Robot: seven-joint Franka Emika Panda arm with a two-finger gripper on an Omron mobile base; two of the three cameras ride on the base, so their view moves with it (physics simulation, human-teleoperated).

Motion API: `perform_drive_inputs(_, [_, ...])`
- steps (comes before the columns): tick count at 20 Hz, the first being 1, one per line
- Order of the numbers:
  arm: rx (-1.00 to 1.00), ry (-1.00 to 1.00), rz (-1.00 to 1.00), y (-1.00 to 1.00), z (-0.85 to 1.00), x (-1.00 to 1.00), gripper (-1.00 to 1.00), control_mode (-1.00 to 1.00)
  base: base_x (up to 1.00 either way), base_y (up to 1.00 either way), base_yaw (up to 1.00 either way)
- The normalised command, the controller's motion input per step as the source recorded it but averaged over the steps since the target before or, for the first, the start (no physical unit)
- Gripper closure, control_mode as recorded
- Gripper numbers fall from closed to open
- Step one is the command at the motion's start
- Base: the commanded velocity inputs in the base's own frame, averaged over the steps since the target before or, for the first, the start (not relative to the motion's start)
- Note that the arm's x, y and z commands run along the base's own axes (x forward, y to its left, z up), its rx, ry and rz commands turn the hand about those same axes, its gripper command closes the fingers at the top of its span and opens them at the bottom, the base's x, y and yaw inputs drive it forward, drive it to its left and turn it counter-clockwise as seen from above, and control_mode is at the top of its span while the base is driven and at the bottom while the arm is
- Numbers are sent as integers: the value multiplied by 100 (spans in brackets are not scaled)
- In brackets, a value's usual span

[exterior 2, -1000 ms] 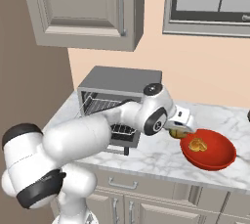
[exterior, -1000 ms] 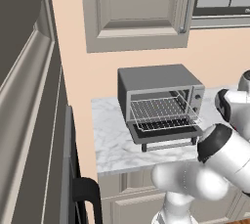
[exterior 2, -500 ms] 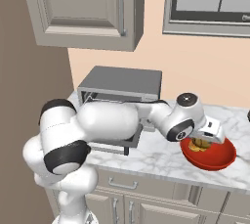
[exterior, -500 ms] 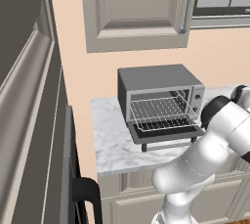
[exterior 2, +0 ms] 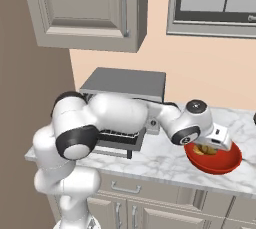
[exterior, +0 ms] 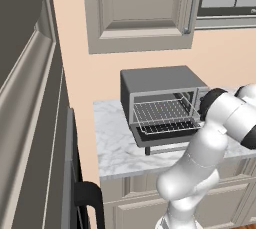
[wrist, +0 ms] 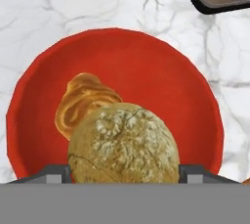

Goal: Pick up the heated bread from the toaster oven and place it in the bowl. Then move the bread bowl to the dining counter.

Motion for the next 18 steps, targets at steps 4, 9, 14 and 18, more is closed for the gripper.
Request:
perform_drive_inputs(4, [0, 0, 0, -11, -43, 38, -100, -100, 0, 0, 0])
perform_drive_inputs(9, [0, -3, 0, -13, -17, 6, -100, -100, 0, 0, 0])
perform_drive_inputs(14, [3, -3, 0, -6, 26, -9, -100, -100, 0, 0, 0])
perform_drive_inputs(18, [0, -3, 0, 15, 60, -36, -100, -100, 0, 0, 0])
